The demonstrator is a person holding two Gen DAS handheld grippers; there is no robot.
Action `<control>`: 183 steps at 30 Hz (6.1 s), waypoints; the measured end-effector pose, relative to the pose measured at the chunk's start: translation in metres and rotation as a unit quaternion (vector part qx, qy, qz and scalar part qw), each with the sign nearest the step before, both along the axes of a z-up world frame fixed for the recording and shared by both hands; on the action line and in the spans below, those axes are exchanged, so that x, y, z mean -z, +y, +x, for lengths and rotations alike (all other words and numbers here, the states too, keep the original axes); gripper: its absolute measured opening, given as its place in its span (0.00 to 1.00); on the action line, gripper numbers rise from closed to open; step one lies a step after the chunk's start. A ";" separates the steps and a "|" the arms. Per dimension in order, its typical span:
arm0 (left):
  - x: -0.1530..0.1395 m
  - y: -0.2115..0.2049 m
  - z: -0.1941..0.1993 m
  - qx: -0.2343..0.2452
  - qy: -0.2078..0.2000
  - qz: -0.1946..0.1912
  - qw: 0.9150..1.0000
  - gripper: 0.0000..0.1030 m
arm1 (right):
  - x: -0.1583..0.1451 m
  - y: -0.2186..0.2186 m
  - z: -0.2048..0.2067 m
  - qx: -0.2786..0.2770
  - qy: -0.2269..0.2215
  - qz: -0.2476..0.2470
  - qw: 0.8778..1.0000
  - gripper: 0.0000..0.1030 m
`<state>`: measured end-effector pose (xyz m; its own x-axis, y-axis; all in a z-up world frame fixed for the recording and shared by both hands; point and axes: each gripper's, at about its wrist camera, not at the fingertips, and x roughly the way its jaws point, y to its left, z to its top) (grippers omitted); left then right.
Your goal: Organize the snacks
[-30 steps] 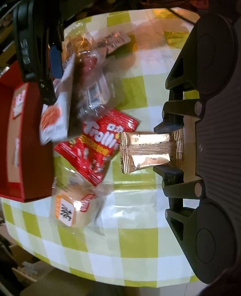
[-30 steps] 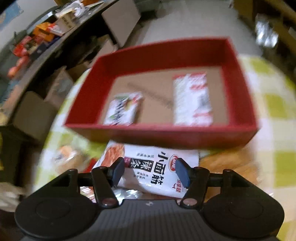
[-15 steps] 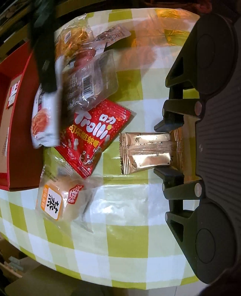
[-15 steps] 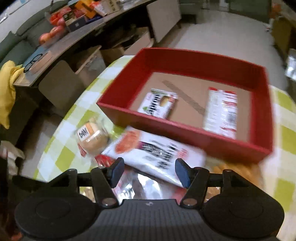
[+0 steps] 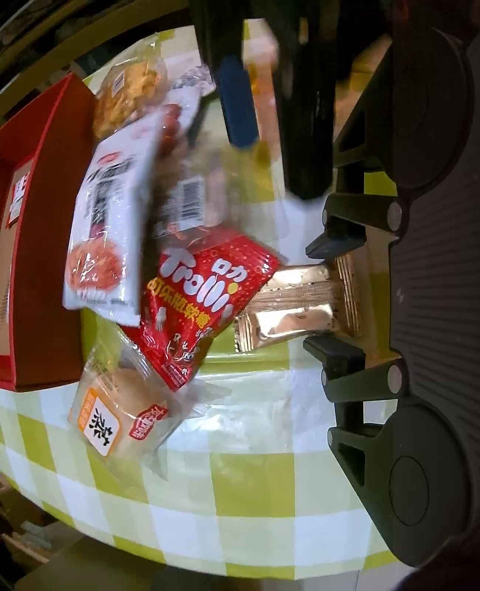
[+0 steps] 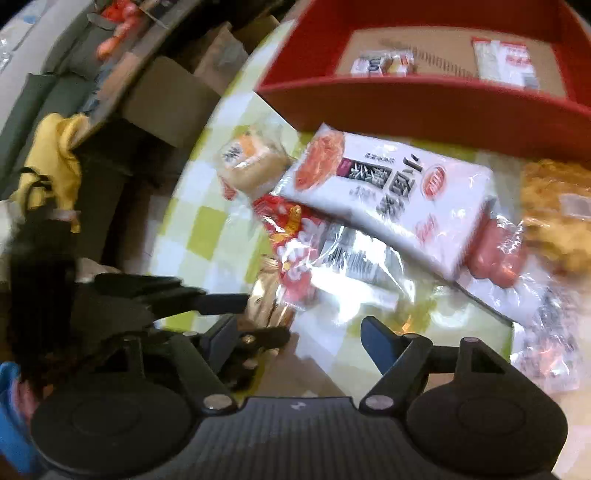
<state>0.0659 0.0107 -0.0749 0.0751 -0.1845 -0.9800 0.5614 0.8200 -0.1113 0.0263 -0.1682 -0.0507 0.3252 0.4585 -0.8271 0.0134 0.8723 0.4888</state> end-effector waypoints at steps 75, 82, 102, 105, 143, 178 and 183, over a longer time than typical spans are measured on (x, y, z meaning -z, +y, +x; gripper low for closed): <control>0.007 -0.021 0.040 -0.156 -0.017 0.022 0.987 0.71 | -0.010 -0.012 -0.047 0.069 -0.076 -0.121 0.987 0.48; 0.004 -0.030 0.034 -0.141 -0.039 0.042 0.988 0.56 | -0.009 -0.012 -0.047 0.068 -0.074 -0.134 0.986 0.48; -0.053 -0.058 0.020 -0.107 -0.129 0.030 0.985 0.52 | -0.033 -0.022 -0.040 0.119 -0.096 -0.180 0.972 0.48; -0.053 -0.060 0.024 -0.100 -0.143 0.037 0.984 0.52 | -0.032 -0.023 -0.032 0.119 -0.094 -0.189 0.970 0.48; -0.072 -0.079 0.047 -0.101 -0.188 0.022 0.977 0.53 | -0.043 -0.043 -0.004 0.152 -0.123 -0.211 0.958 0.48; -0.070 -0.100 0.092 -0.126 -0.179 0.006 0.976 0.53 | -0.031 -0.065 0.045 0.178 -0.121 -0.206 0.955 0.48; -0.073 -0.103 0.098 -0.124 -0.185 -0.002 0.975 0.55 | -0.027 -0.070 0.053 0.182 -0.121 -0.203 0.955 0.48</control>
